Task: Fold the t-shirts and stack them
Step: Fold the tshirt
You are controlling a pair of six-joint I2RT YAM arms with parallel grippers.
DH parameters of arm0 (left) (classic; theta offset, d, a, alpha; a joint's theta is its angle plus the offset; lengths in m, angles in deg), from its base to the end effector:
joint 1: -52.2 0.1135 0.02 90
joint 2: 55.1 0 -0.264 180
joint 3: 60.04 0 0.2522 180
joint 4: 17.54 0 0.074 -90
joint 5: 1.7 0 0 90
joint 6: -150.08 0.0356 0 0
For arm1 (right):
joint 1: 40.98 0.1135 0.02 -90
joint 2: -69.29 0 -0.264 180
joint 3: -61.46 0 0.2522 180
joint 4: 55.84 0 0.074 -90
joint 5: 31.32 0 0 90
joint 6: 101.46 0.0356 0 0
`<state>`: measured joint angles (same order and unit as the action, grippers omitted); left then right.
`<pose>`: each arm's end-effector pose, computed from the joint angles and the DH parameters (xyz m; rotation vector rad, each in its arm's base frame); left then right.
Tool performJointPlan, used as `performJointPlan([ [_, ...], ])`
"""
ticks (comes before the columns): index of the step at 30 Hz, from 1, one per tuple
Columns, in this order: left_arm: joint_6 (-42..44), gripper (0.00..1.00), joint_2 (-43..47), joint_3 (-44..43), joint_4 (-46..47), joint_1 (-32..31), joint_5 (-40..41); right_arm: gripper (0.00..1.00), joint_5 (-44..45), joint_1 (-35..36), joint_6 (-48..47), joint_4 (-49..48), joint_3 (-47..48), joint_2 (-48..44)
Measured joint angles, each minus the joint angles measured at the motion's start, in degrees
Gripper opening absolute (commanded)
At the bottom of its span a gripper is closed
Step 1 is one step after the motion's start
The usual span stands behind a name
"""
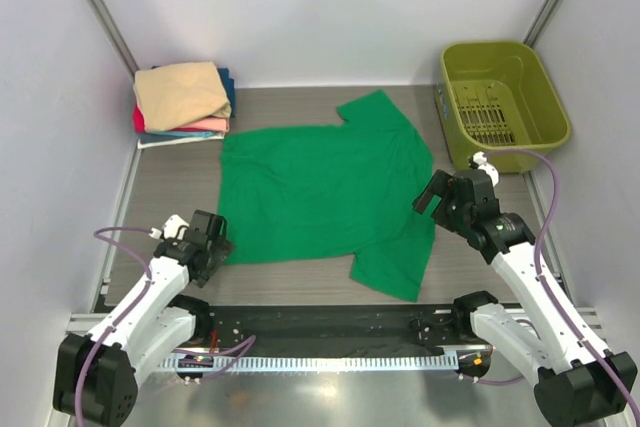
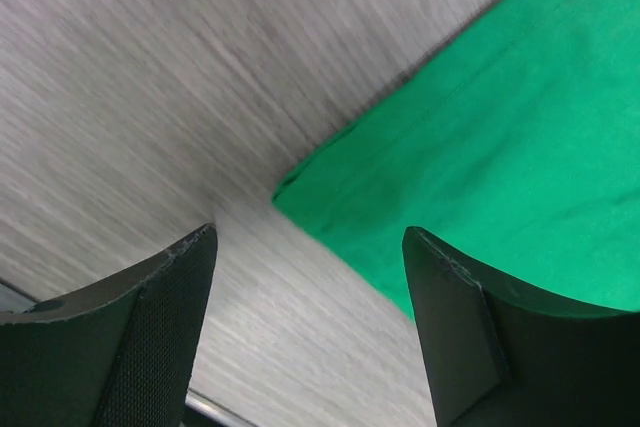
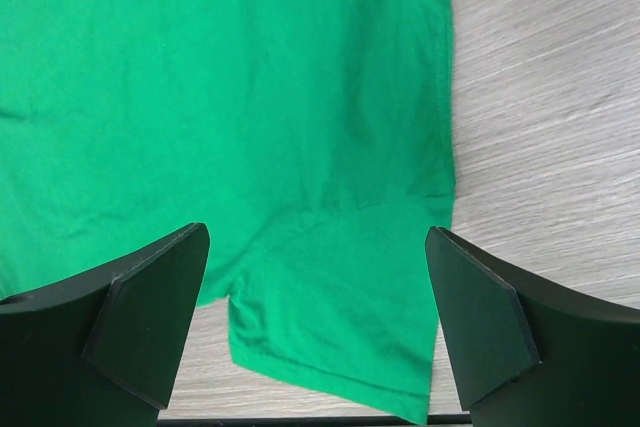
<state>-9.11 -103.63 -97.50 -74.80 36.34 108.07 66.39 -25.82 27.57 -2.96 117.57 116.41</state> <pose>0.1306 -0.0246 0.1630 -1.2605 2.3143 -0.0025 0.1636 0.0394 0.2706 0.5516 2.2840 0.3144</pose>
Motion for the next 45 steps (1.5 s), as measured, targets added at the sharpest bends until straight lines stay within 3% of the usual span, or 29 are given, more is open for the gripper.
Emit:
performJointPlan([
  [4, 0.7, 0.69, -0.9, 0.6, 3.4, 1.2, 1.6, 0.96, -0.8, 0.0, 0.1, 0.0, -1.6, -0.3],
  [7, 1.1, 0.56, -1.3, 1.3, 6.0, 2.5, 2.2, 0.96, -1.0, 0.0, 0.2, 0.3, -2.8, -1.0],
  [8, 1.4, 0.46, -1.4, 1.5, 6.6, 2.8, 2.5, 0.96, -1.0, 0.0, 0.3, 0.9, -3.0, -1.3],
  [11, 2.0, 0.25, -2.4, 1.8, 8.5, 3.3, 2.8, 0.94, -1.0, 0.0, 1.2, 2.2, -3.1, -2.0],
  [13, 2.3, 0.17, -3.3, 2.0, 10.0, 3.3, 2.7, 0.92, -1.3, 0.0, 2.7, 2.8, -3.3, -2.3],
  [15, 2.2, 0.01, -3.8, 2.1, 11.1, 3.3, 2.6, 0.92, -1.4, 0.4, 4.5, 3.2, -4.2, -2.2],
  [22, 2.8, 0.0, -2.9, 3.0, 13.8, 3.5, 0.5, 0.9, 2.1, 11.9, 12.4, 9.5, -7.2, 0.2],
  [30, 4.6, 0.0, 2.5, 3.3, 14.0, 4.3, -1.4, 0.77, 4.2, 23.7, 21.2, 16.1, -7.5, 1.5],
  [39, 6.9, 0.0, 9.6, 3.3, 12.9, 5.8, -3.4, 0.71, 1.3, 27.3, 27.0, 13.1, -12.1, 7.9],
  [43, 7.7, 0.0, 12.3, 4.1, 12.8, 5.9, -3.9, 0.59, 0.8, 28.7, 29.6, 10.9, -15.3, 9.6],
  [45, 8.0, 0.0, 13.0, 5.0, 12.8, 6.1, -4.4, 0.47, 0.8, 29.8, 30.6, 10.4, -15.5, 9.6],
])
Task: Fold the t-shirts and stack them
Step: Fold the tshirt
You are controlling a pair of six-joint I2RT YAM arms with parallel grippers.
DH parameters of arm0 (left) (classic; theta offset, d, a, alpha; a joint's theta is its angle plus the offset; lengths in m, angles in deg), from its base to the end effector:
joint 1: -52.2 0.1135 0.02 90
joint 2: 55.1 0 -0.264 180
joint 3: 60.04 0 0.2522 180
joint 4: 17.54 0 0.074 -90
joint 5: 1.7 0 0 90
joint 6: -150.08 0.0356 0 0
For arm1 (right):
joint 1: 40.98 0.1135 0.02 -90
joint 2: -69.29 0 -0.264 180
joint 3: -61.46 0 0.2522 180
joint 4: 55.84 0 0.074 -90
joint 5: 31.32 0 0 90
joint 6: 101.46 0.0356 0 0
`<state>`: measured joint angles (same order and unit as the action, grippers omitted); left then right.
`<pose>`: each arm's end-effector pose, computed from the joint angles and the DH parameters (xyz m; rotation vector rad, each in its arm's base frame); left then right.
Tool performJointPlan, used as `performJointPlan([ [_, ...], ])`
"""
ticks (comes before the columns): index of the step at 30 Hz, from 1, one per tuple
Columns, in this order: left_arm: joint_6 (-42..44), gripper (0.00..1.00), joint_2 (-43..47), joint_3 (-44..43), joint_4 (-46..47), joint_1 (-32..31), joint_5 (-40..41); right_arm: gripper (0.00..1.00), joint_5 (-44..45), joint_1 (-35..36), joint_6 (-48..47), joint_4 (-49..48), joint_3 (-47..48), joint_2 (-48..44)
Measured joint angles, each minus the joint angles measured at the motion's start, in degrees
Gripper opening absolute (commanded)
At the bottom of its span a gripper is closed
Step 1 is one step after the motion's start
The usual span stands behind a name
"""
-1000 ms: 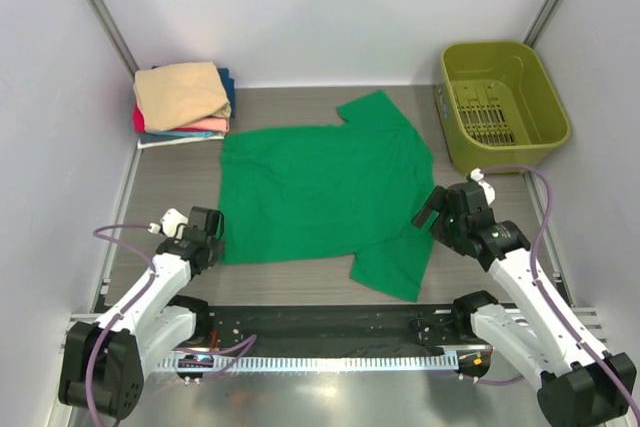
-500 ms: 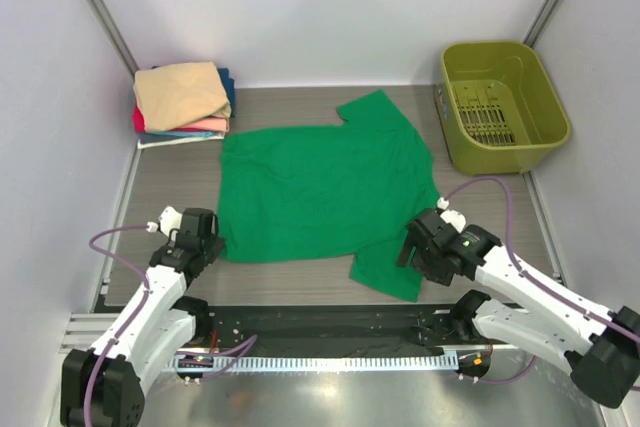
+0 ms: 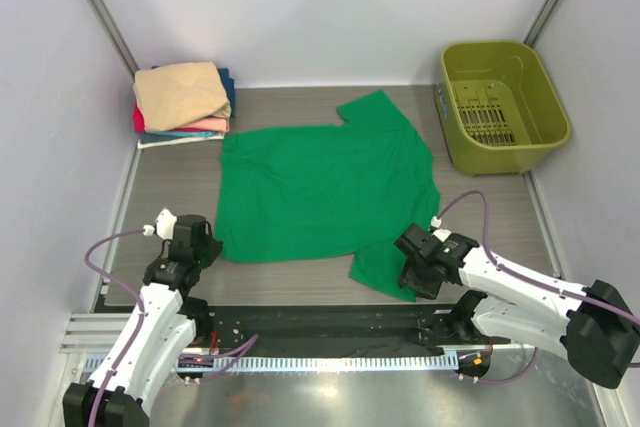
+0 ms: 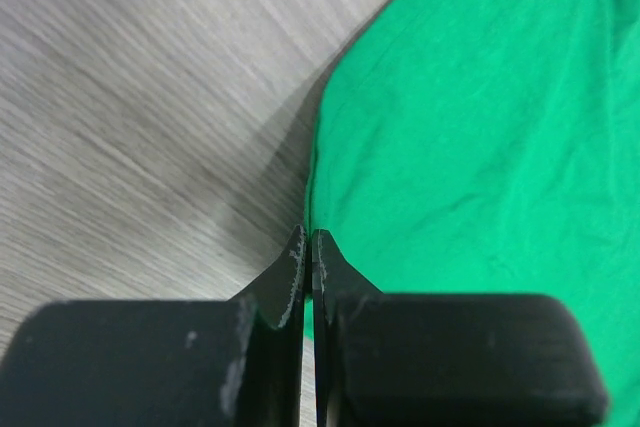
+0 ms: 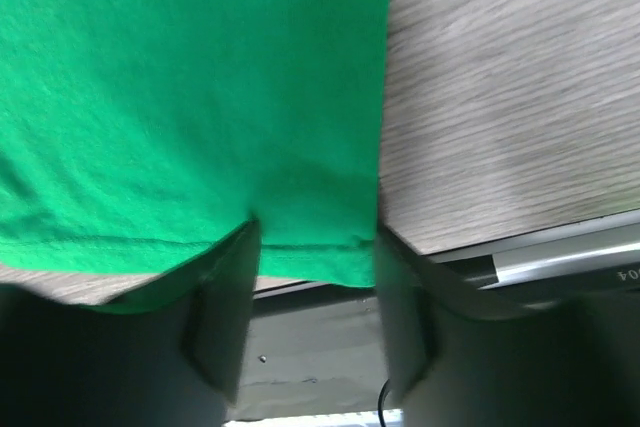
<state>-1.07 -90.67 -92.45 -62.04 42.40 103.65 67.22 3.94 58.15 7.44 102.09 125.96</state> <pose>0.1297 -0.0128 0.1731 -1.1422 2.0896 -0.2735 0.1011 0.0934 0.1571 0.6428 2.8421 0.1115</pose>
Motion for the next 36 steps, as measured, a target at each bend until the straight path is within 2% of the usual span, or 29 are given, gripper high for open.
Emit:
performJointPlan([
  [1, 0.1, 0.0, 0.2, 0.4, 0.0, 0.1, -0.2, 0.41, 0.1, 0.3, 0.5, 0.0, -0.2, 0.0],
  [2, 0.1, 0.0, 0.2, 0.6, -0.2, 0.1, -0.4, 0.29, 0.2, 0.6, 0.9, 0.0, -0.3, 0.0],
  [3, 0.1, 0.0, 0.3, 0.7, -0.4, 0.1, -0.5, 0.22, 0.4, 0.9, 1.3, 0.0, -0.3, -0.1],
  [4, 0.2, 0.0, 0.4, 0.7, -0.6, 0.1, -0.6, 0.09, 0.6, 1.0, 1.8, 0.0, -0.4, -0.2],
  [6, 0.3, 0.0, 0.6, 0.6, -1.1, 0.1, -0.9, 0.01, 0.7, 1.2, 2.6, -0.3, -0.4, -0.5],
  [11, 0.7, 0.0, 1.2, -1.7, -3.5, 0.1, -1.7, 0.01, 3.3, 1.4, 3.0, 1.9, 2.2, -1.5],
  [15, 1.0, 0.0, 0.3, -4.4, -4.3, 0.1, -2.3, 0.01, 6.9, 1.2, 1.0, 3.6, 12.4, -0.6],
  [19, 1.6, 0.0, -3.0, -8.0, -4.2, 0.2, -2.8, 0.01, 9.7, -1.2, -3.8, 3.2, 22.8, 4.1],
  [27, 3.4, 0.0, -16.2, -15.0, -1.5, 1.0, -3.3, 0.01, 10.4, -13.5, -16.8, -0.9, 36.1, 16.4],
  [36, 6.1, 0.0, -31.3, -22.7, 4.4, 4.9, -4.2, 0.01, 10.1, -21.3, -27.1, -4.5, 48.5, 29.6],
])
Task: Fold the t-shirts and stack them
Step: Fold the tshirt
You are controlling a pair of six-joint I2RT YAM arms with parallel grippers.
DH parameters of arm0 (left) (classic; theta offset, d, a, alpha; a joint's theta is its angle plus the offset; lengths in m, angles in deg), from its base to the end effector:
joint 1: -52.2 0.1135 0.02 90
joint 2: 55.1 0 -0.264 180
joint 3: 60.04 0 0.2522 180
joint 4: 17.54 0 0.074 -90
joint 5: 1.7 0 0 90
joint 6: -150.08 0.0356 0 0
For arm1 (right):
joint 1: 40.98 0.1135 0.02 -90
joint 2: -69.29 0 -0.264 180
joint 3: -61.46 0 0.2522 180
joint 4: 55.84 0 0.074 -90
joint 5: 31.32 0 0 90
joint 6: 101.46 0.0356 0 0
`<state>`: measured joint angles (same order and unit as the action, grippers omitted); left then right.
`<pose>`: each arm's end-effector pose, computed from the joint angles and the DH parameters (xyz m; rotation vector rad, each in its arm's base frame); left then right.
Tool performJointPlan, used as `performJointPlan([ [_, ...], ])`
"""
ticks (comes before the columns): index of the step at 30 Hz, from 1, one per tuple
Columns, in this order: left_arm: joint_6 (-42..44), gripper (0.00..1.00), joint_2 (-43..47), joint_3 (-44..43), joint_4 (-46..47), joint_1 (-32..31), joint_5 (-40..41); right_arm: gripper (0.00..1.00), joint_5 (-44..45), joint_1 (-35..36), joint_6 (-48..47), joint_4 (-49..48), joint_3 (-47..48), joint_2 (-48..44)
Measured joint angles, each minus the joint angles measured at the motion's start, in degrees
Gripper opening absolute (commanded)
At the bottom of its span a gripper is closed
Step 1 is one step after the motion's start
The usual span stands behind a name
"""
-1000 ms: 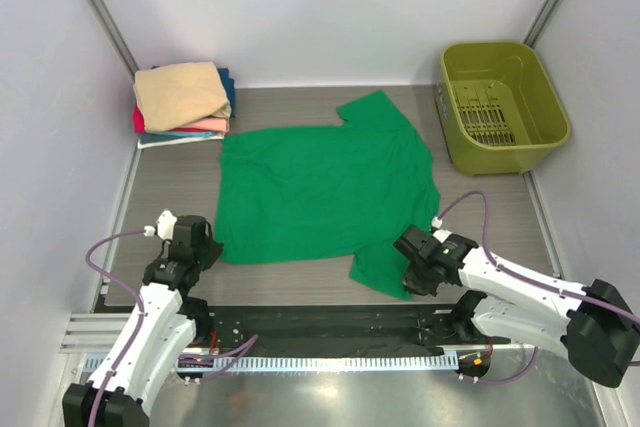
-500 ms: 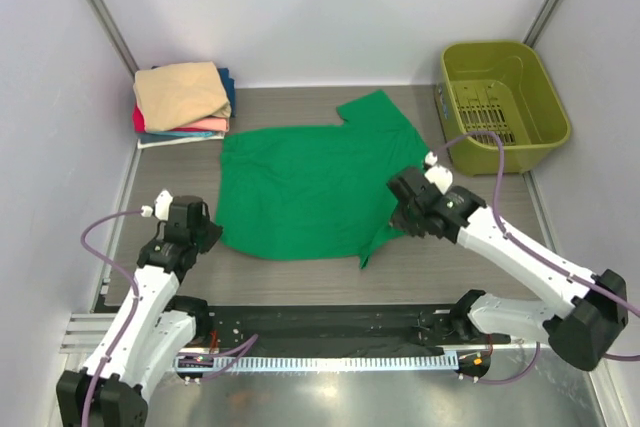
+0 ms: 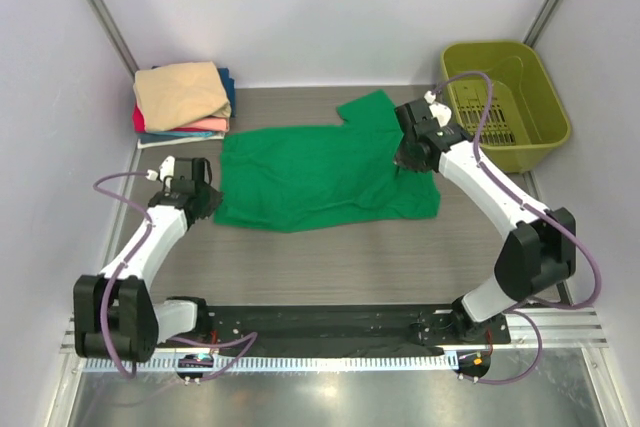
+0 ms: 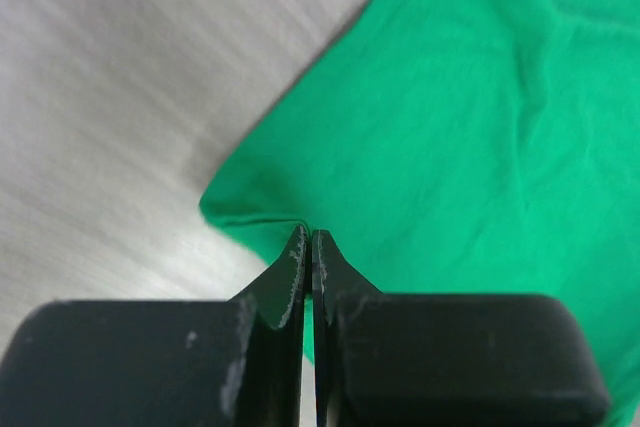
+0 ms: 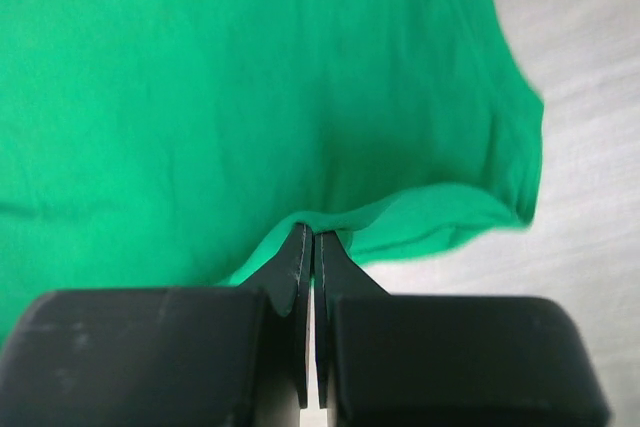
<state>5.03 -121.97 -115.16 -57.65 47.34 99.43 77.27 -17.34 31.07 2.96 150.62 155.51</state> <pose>0.2302 -0.0127 0.2192 -1.1199 2.1956 -0.2172 0.2931 0.1159 0.3007 0.5280 2.4172 0.0753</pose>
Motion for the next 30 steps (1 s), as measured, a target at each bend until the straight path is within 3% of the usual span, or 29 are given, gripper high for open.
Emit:
performJointPlan([
  [13, 0.0, 0.02, -16.5, -8.3, 4.1, 3.9, -1.2, 0.03, -1.4, -7.4, -5.8, -1.5, 15.6, 17.1],
  [14, -0.1, 0.07, -17.9, -9.4, 4.3, 4.3, -1.6, 0.11, -1.5, -7.7, -6.1, -1.8, 17.4, 18.9],
  [15, 0.0, 0.17, -19.1, -10.5, 4.3, 4.7, -2.4, 0.34, -1.7, -8.0, -6.4, -1.7, 20.1, 21.6],
  [16, 0.1, 0.41, -20.7, -11.8, 4.3, 5.2, -3.3, 0.49, -1.9, -8.5, -6.3, -1.6, 22.3, 23.7],
  [18, 0.4, 0.59, -23.4, -14.3, 4.4, 6.3, -5.5, 0.78, -2.2, -9.3, -7.1, -1.5, 27.2, 28.4],
  [19, 0.5, 0.69, -24.0, -15.0, 4.4, 6.6, -6.6, 0.82, -2.3, -9.7, -7.5, -1.2, 29.2, 30.3],
  [22, 0.9, 0.77, -23.4, -15.1, 4.3, 7.0, -8.9, 0.88, -2.2, -10.8, -9.4, -1.0, 29.2, 31.6],
  [26, 1.5, 0.77, -15.9, -10.0, 4.3, 7.0, -10.2, 0.88, -1.9, -11.5, -10.8, -3.0, 18.3, 23.9],
  [30, 1.6, 0.76, -5.6, -3.1, 4.7, 7.0, -10.6, 0.85, -2.8, -11.4, -10.9, -4.7, 1.7, 8.5],
])
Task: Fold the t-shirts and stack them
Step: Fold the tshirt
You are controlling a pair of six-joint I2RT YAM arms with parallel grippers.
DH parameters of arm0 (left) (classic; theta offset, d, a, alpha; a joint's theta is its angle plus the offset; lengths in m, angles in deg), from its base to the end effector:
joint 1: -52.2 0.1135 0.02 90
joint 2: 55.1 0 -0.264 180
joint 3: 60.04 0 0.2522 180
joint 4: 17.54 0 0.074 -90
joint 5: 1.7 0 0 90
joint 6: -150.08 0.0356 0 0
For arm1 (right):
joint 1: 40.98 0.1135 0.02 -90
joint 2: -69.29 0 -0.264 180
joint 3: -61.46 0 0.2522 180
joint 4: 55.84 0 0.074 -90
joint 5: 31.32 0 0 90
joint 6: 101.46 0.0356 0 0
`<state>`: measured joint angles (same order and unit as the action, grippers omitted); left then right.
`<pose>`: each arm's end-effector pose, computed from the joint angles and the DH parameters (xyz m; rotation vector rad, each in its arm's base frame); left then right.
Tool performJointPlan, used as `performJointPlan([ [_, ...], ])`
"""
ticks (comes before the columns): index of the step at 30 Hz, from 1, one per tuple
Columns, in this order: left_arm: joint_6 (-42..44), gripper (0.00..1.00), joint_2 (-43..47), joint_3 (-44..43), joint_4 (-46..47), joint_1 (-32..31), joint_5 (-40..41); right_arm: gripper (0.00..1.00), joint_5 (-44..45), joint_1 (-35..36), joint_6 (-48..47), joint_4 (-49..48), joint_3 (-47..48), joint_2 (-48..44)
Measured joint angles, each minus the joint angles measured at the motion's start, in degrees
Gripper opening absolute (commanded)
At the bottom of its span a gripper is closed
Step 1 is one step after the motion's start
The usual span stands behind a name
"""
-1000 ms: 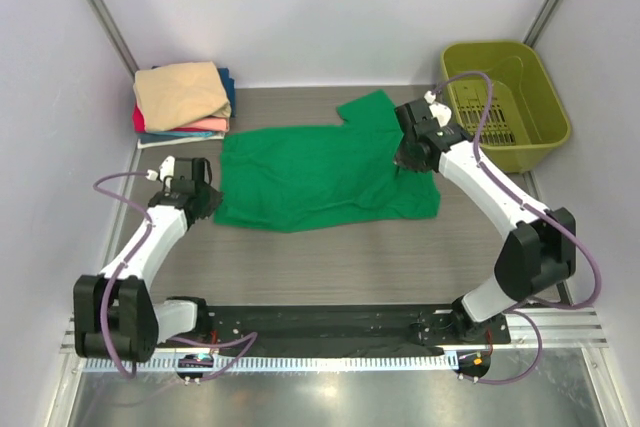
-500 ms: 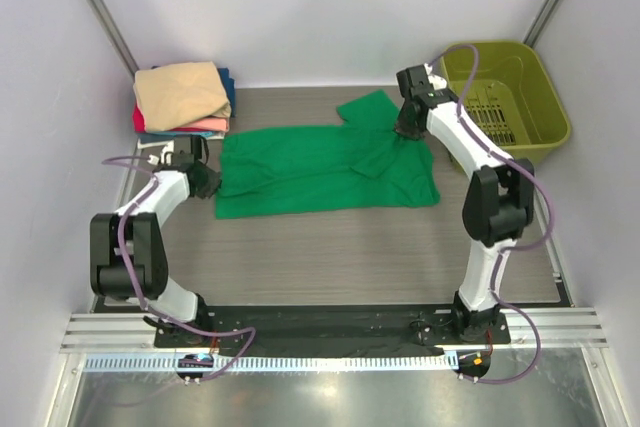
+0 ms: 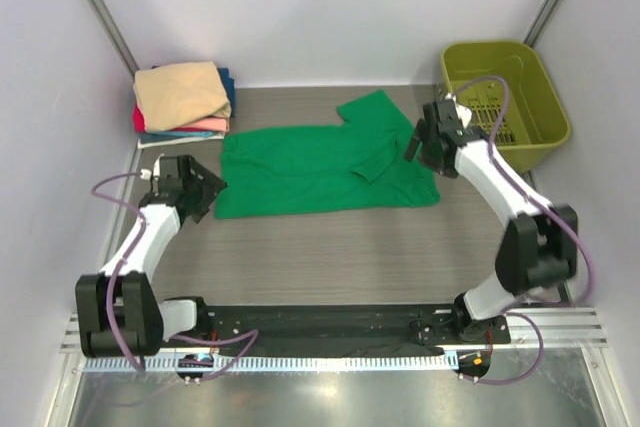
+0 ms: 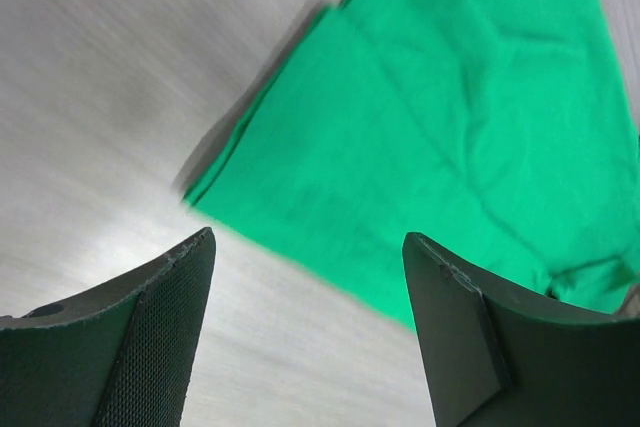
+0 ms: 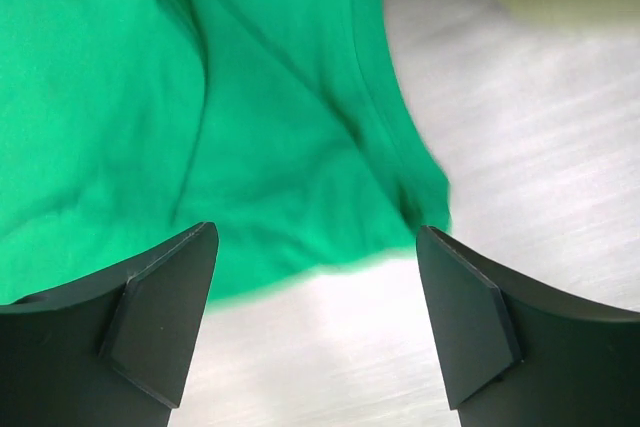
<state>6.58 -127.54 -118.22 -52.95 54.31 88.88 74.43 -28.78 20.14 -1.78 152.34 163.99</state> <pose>0.2555 0.0098 0.2195 -1.1591 2.1881 -0.3830 0.3450 0.0647 0.2681 0.5240 2.4696 -0.0529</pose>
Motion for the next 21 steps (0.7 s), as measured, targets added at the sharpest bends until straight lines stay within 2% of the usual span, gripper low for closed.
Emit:
performJointPlan([
  [4, -0.1, 0.75, 6.0, 6.4, 1.6, 0.0, -0.3, 0.83, -1.8, 0.1, 0.2, -3.1, -13.4, -14.3],
  [6, -0.2, 0.74, 7.4, 9.1, 2.1, 0.0, -0.3, 0.82, -2.3, 0.1, 0.2, -4.6, -17.9, -16.8],
  [12, -0.7, 0.73, 7.6, 13.4, 4.3, 0.0, -0.2, 0.8, -3.0, 0.1, 0.0, -7.0, -24.9, -13.7],
  [21, -1.2, 0.71, 4.1, 14.4, 9.5, 0.0, -0.2, 0.8, -3.0, -1.1, -0.7, -15.1, -26.0, -8.0],
])
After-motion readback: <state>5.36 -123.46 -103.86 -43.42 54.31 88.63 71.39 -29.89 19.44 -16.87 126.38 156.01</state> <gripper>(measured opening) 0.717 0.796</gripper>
